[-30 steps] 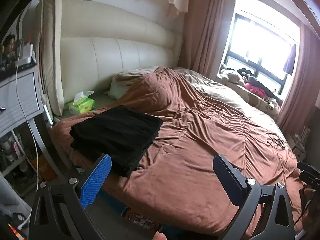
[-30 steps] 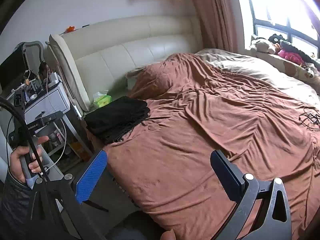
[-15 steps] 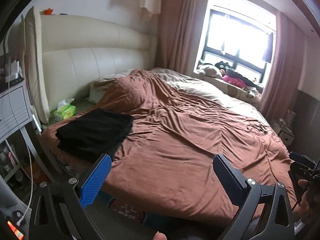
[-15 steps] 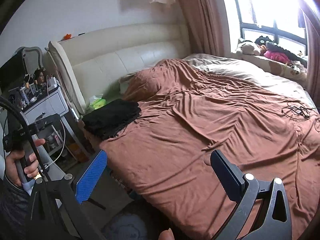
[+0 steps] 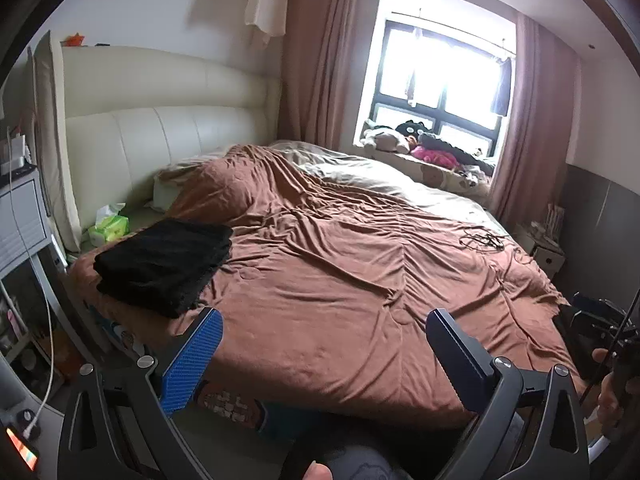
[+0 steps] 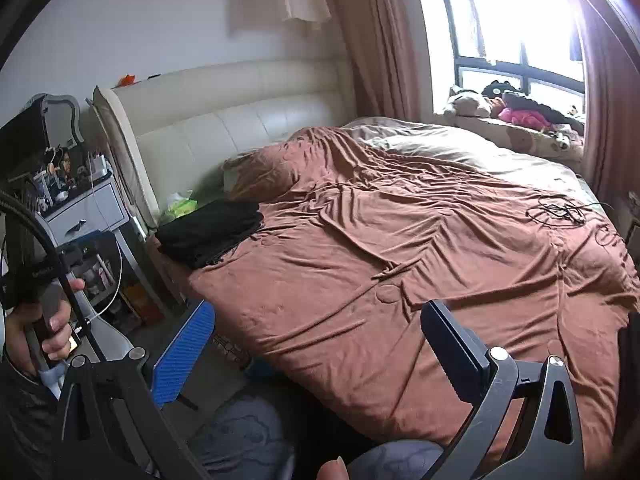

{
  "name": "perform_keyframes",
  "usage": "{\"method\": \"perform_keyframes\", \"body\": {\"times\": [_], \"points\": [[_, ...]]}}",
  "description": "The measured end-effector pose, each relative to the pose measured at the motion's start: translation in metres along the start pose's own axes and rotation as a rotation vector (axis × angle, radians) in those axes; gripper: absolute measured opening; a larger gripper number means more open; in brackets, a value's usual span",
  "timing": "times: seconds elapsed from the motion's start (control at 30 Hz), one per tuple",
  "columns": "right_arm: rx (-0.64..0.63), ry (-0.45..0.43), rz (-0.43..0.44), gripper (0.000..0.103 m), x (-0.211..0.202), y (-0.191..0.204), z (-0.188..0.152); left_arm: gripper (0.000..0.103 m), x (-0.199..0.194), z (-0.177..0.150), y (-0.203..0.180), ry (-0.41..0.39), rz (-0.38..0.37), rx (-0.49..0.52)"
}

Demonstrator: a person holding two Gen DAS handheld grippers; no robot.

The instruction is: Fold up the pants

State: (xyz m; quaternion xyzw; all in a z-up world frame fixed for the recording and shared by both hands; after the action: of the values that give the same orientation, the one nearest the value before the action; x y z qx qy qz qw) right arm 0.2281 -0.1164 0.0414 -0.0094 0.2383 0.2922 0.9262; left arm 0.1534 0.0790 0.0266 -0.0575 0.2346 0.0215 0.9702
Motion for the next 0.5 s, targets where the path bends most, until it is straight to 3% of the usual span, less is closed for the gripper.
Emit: {"method": "perform_keyframes", "body": {"times": [0.5], "points": [[0.031, -0.065, -0.046, 0.103, -0.056, 0.012, -0.045, 0.102, -0.049, -0.034, -0.037, -0.04, -0.025, 0.045]]}}
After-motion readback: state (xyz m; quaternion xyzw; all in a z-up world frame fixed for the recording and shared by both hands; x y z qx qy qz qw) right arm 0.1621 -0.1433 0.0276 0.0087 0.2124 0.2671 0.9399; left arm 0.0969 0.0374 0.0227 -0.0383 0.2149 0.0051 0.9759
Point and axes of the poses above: each gripper's, at about its wrist camera, not at the fingertips, and x roughly the way its jaws point, y to its left, z to its top, the point moved 7 cm from there along x, roughly the way its jaws point, and after that the axes turned 4 degrees about x, right-handed, at the moved point
